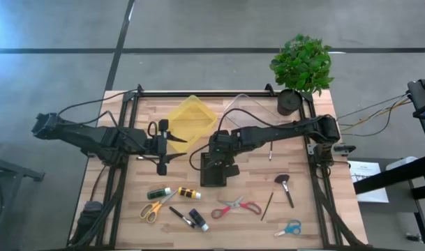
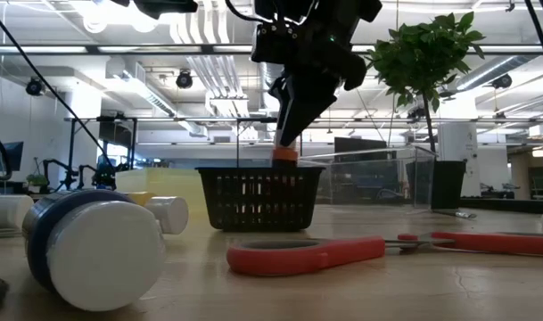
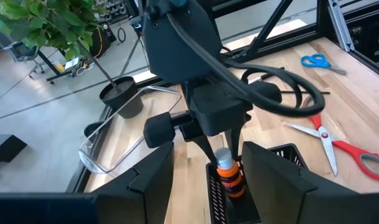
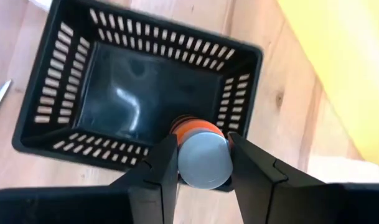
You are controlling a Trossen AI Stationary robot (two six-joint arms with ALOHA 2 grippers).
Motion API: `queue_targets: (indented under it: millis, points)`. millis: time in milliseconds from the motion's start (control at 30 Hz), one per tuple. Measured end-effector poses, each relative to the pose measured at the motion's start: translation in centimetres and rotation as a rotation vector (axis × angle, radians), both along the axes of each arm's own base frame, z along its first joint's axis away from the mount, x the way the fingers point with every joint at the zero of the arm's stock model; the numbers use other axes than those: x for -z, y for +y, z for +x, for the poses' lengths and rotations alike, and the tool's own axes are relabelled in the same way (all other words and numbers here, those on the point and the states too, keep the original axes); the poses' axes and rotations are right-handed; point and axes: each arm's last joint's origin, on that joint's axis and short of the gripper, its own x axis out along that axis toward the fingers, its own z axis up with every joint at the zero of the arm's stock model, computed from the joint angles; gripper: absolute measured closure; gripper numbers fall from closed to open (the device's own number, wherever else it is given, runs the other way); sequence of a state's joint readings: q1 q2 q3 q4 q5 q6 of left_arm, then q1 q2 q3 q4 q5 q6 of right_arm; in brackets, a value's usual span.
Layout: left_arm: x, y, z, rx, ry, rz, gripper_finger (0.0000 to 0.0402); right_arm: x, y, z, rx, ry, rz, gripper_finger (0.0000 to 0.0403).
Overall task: Pick & Place Paint Supplies
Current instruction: Put the orange paint bottle into the black bin, then put the green paint bottle into the black bin
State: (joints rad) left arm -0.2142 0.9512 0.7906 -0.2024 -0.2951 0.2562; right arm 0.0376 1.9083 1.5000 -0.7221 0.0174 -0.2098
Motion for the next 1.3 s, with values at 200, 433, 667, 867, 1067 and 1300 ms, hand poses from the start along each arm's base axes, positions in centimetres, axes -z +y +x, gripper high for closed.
queue_targets:
  millis: [200, 433, 667, 867, 1067, 1300]
  points:
    - [0.0, 0.0, 0.0, 0.000, 0.000, -0.001, 0.0204, 0.5, 0.0, 0.1, -0.004, -0.005, 0.002, 0.0295]
    - [0.0, 0.0, 0.0, -0.001, 0.001, -0.002, 0.0204, 0.8, -0.1, -0.1, -0.007, -0.004, 0.015, 0.0295]
    - [0.0, 0.0, 0.0, -0.001, 0.004, -0.002, 0.0204, 0.8, -0.1, -0.1, -0.007, -0.011, 0.016, 0.0283]
    - [0.1, 0.0, 0.0, -0.001, 0.006, -0.002, 0.0204, 0.8, -0.1, 0.0, -0.004, -0.017, 0.017, 0.0183]
    - [0.1, 0.0, 0.0, -0.001, 0.012, 0.000, 0.0204, 0.4, -0.1, 0.0, -0.004, -0.033, 0.018, 0.0145]
    - [0.6, 0.0, -0.1, -0.011, 0.034, -0.022, 0.0204, -1.3, -0.1, -0.1, -0.005, -0.069, 0.019, 0.0141]
